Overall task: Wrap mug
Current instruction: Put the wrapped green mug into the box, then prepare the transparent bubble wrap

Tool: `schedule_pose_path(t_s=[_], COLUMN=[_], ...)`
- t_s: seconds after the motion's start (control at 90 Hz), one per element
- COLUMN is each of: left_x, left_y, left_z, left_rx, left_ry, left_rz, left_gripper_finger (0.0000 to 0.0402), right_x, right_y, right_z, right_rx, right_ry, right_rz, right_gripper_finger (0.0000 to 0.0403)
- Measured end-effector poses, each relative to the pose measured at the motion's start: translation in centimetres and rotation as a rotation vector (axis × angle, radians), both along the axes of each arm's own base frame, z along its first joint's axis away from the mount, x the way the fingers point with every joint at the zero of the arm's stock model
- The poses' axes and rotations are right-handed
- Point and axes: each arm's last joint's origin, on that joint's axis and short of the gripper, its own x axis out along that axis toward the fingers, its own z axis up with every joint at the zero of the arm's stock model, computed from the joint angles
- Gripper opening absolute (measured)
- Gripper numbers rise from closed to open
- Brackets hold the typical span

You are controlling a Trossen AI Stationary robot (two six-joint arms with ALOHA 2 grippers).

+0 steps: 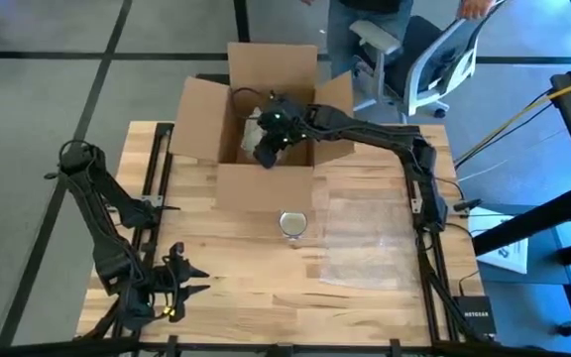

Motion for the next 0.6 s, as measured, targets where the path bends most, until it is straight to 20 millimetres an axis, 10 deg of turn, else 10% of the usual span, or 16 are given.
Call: schedule_pose_path(t_s=[0.6], left_x=[0.0], left_y=[0.0], left_z=[0.0], left_rx=[-0.004], left_ry=[0.002], left_rz=[0.0], left_gripper_finger=[0.0111], right_x=[0.2], right_y=[1.2], right_z=[4.2], right_rx=[-0.134], right_ry=[-0.097], right_rz=[0.076], right_gripper_finger=[0.0243])
